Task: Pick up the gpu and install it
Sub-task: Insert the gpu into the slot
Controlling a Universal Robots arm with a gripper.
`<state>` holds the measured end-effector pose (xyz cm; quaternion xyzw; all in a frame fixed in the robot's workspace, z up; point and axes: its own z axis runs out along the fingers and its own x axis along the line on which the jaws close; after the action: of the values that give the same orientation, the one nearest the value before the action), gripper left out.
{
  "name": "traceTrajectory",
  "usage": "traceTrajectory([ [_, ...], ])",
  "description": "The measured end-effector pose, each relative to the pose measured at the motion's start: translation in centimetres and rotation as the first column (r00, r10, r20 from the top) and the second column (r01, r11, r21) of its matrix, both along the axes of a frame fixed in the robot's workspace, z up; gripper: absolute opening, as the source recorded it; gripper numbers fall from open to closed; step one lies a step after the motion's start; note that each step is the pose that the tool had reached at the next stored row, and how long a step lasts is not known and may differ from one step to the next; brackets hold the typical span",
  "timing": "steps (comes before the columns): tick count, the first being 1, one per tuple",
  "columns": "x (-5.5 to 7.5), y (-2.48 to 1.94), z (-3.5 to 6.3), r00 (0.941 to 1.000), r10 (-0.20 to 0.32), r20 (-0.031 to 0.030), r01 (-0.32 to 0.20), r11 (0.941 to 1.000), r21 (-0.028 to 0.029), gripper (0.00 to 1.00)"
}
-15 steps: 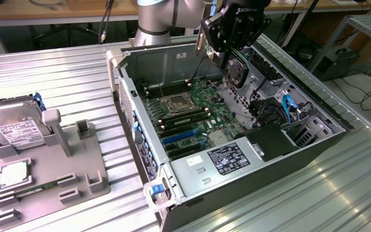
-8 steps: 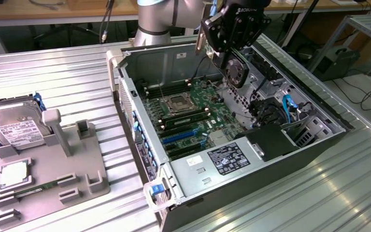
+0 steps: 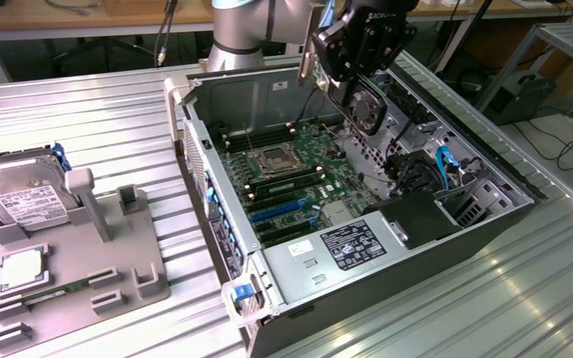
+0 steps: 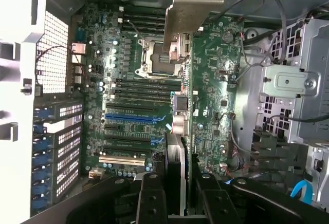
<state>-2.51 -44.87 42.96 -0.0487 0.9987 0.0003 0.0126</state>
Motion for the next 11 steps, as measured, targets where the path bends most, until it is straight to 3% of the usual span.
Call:
traceTrajectory([
  [11, 0.0, 0.0, 0.0, 0.9959, 0.091, 0.0, -0.091, 0.9959, 0.0, 0.28],
])
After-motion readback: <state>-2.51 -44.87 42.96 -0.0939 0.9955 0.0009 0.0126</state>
